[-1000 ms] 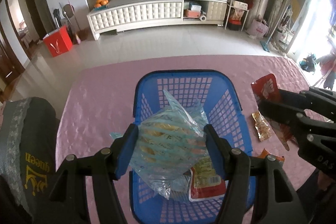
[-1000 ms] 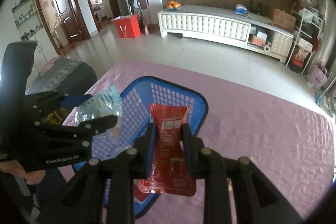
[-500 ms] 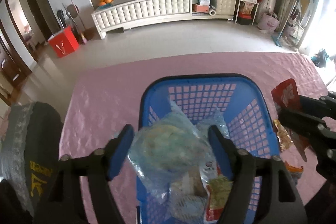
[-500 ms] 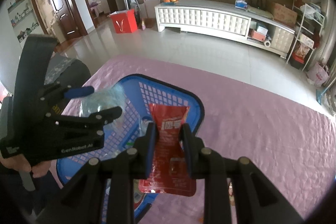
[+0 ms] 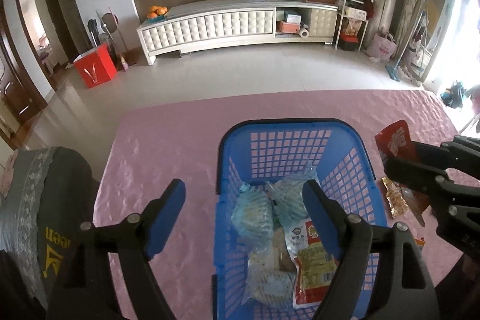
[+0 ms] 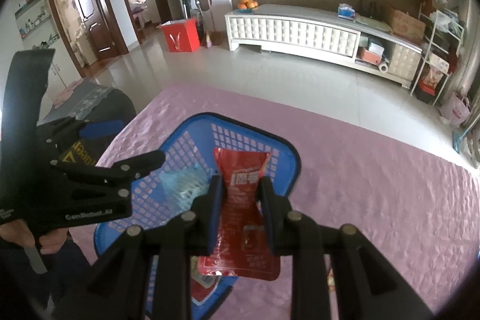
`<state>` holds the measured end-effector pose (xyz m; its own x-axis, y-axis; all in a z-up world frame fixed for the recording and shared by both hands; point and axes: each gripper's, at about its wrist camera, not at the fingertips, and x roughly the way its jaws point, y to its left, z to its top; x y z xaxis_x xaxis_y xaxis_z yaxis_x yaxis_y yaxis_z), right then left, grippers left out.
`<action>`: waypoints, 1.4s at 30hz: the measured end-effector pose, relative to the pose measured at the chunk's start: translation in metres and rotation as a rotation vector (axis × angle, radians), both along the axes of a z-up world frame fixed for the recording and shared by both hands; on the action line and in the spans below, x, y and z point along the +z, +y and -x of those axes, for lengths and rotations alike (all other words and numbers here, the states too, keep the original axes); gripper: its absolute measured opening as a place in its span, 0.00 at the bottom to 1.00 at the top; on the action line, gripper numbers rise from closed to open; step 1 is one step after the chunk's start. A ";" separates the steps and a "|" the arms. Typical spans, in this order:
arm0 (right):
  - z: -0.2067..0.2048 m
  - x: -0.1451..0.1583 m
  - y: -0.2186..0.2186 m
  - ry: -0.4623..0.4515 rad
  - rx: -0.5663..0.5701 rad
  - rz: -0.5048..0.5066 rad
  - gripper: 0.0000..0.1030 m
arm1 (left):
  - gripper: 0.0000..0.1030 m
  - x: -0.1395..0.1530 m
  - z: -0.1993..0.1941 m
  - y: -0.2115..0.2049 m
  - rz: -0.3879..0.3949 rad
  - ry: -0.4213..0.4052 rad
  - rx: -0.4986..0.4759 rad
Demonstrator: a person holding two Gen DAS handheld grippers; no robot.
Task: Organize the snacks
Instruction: 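Open the left tool over the basket while the right tool drops the red pack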
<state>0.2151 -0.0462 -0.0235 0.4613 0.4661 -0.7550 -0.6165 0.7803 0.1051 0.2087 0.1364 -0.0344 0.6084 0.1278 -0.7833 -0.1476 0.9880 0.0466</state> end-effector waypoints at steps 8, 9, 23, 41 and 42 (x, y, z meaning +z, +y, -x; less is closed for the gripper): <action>0.002 0.000 0.033 0.007 0.055 0.005 0.28 | 0.76 0.014 0.025 0.022 0.019 -0.027 0.019; 0.001 0.000 0.037 0.001 0.059 0.004 0.28 | 0.76 0.014 0.028 0.026 0.021 -0.028 0.024; -0.043 -0.041 0.083 0.063 0.099 0.076 0.28 | 0.76 -0.016 0.023 0.054 0.059 -0.004 0.060; -0.030 -0.021 0.066 -0.052 0.070 0.050 0.93 | 0.76 -0.004 0.037 0.041 0.097 -0.083 0.057; -0.028 -0.018 0.062 -0.057 0.061 0.049 0.93 | 0.76 0.000 0.040 0.038 0.094 -0.091 0.053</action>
